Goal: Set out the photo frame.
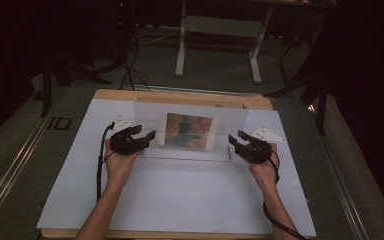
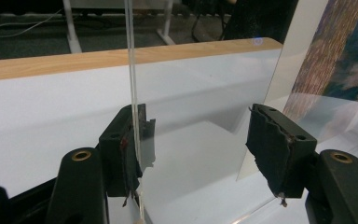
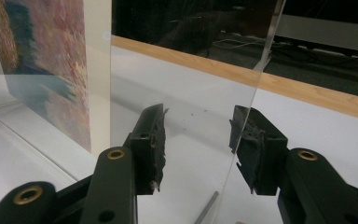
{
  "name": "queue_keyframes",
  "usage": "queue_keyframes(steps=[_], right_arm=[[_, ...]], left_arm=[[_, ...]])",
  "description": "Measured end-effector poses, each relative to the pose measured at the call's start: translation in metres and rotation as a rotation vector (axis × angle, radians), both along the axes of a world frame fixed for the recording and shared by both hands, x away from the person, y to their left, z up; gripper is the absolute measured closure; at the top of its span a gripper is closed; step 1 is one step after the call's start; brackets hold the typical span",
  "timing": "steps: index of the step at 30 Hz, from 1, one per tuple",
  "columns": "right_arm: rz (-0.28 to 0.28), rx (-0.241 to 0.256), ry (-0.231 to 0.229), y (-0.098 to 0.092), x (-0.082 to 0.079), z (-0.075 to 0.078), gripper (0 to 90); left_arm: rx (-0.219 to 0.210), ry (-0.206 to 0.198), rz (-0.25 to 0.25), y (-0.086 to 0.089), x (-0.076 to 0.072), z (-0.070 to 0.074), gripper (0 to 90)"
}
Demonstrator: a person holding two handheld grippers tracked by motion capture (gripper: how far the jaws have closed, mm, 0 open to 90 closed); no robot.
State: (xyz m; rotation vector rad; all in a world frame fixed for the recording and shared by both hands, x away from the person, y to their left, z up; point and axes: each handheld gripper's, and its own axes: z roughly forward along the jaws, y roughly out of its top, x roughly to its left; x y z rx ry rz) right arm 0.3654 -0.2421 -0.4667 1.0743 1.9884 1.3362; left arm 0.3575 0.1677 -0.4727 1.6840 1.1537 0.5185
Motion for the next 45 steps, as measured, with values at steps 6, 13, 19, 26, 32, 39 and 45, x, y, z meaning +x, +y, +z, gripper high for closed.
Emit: queue_keyframes(steps=[6,13,19,26,32,39,45], right_arm=[[0.000,-0.003,0.001,-0.001,-0.003,-0.001,54.3],[0.005,0.000,0.002,-0.002,-0.004,-0.002,53.9],[0.012,0.002,-0.005,-0.004,-0.003,-0.004,53.9],[0.024,0.009,-0.007,-0.006,-0.003,-0.005,53.7],[0.027,0.010,-0.008,-0.006,-0.002,-0.005,53.4],[0.042,-0.025,-0.019,-0.004,-0.003,-0.008,49.7],[0.056,-0.047,-0.003,-0.007,-0.001,-0.009,46.1]], left_arm=[[-0.006,0.004,0.001,-0.001,-0.003,-0.002,37.9],[-0.010,0.007,-0.003,-0.001,-0.006,-0.003,37.9],[-0.009,0.012,0.002,-0.003,-0.008,-0.003,37.8],[-0.007,0.017,0.000,-0.003,-0.011,-0.003,38.0],[-0.017,0.014,-0.011,-0.001,-0.010,-0.004,37.9],[-0.025,0.008,-0.066,0.005,-0.008,-0.005,38.5],[-0.028,0.012,-0.072,0.009,-0.006,-0.006,36.1]])
